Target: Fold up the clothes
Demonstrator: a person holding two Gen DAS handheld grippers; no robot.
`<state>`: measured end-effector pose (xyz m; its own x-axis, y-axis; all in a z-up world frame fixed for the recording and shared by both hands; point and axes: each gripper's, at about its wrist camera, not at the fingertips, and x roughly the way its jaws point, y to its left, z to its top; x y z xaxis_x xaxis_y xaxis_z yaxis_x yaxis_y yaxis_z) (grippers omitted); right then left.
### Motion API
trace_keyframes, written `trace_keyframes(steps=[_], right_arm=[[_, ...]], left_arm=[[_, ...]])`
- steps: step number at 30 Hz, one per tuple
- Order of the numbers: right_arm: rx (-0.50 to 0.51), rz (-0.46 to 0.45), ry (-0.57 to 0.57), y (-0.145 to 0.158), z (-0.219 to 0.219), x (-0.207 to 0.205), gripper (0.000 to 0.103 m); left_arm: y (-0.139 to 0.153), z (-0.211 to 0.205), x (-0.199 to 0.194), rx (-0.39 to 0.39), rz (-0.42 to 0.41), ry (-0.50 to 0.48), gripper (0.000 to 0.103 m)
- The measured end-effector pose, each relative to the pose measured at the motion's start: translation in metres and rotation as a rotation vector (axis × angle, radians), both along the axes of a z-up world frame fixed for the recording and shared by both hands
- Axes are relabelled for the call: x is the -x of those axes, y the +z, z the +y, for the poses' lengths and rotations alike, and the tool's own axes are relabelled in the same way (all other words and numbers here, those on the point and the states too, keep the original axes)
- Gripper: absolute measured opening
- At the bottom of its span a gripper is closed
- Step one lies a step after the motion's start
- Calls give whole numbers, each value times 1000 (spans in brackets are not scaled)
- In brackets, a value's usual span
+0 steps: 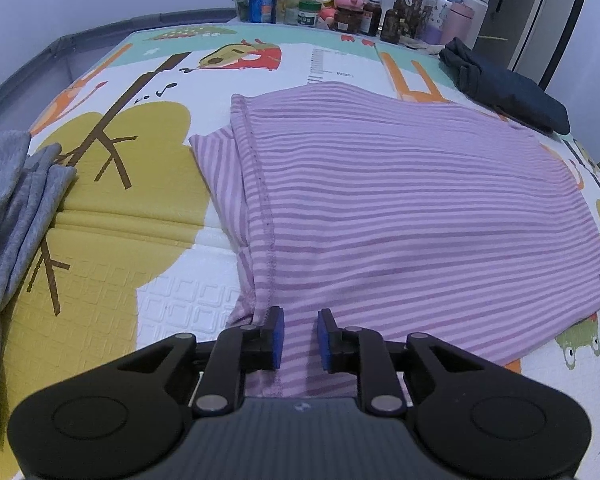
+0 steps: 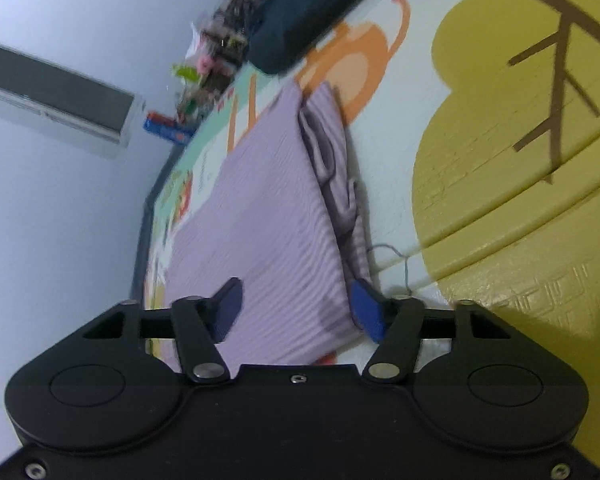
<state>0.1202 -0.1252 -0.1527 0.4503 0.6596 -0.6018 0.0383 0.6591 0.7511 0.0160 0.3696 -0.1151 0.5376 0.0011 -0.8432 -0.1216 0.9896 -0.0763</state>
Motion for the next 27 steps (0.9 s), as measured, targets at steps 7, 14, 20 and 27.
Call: trace_keyframes(steps=[7,14,20,27], right_arm=[[106,-12,52,-2,13,-1,29],[119,-14,79,-3,14,8,4],[112,29,92,1,11,18,3],[137,82,148,6,17,54,3]], left_arm=[[-1,-3,0,-22,2,-22,21],[0,-4,-2,-35,9,-42,22],[-1,1,-2,-84,13,-85,23],[0,17,-3,-61,19,-85,23]])
